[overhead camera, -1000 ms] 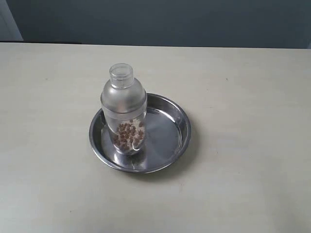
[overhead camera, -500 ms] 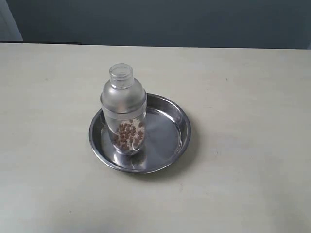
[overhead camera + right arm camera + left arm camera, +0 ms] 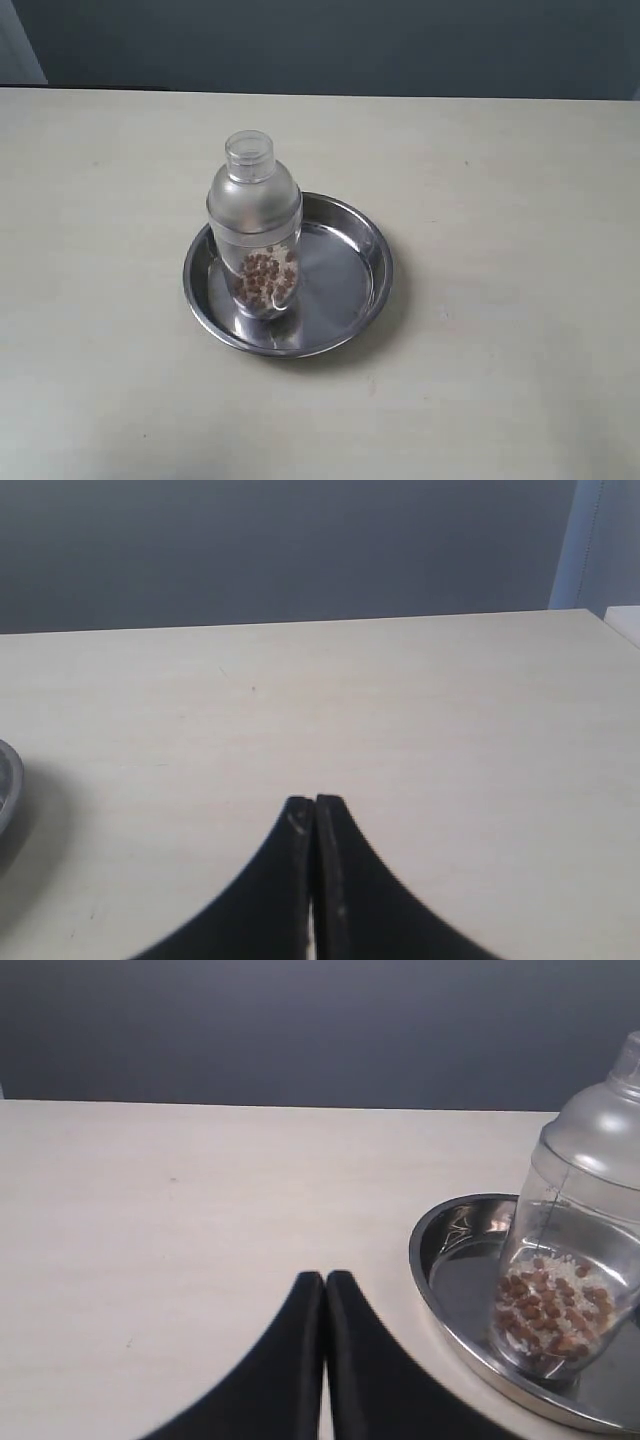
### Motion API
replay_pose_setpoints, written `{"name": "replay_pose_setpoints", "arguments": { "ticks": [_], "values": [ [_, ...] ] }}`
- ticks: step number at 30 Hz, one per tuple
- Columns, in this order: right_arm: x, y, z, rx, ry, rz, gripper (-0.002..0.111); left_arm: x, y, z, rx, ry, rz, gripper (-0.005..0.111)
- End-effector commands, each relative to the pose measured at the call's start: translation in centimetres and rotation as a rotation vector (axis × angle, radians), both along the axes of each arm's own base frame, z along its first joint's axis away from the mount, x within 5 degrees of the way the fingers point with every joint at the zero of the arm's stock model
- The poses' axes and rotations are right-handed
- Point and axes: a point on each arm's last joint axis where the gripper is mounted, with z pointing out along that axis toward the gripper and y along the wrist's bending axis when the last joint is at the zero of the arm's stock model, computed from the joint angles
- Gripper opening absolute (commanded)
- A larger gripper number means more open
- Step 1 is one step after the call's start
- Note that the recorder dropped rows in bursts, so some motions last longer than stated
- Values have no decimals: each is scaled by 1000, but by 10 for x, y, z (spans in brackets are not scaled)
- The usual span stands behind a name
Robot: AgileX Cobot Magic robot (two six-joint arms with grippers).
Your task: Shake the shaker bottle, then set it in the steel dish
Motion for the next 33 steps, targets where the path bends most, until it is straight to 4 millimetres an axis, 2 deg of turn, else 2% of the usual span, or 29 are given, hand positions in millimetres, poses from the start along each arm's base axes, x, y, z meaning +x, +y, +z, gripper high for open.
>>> {"name": "replay_pose_setpoints", "arguments": {
  "ticks": [1,10,14,33],
  "values": [
    [0,0,1,-2,-15,4,-1,0,0,0,-35,-5,9,1],
    [0,0,1,-2,-15,4,-1,0,2,1,11,-27,16,1],
    [0,0,1,-2,-15,4,-1,0,3,1,102,-31,23,1],
    [0,0,1,-2,-15,4,-1,0,3,1,102,-31,23,1]
  ]
}}
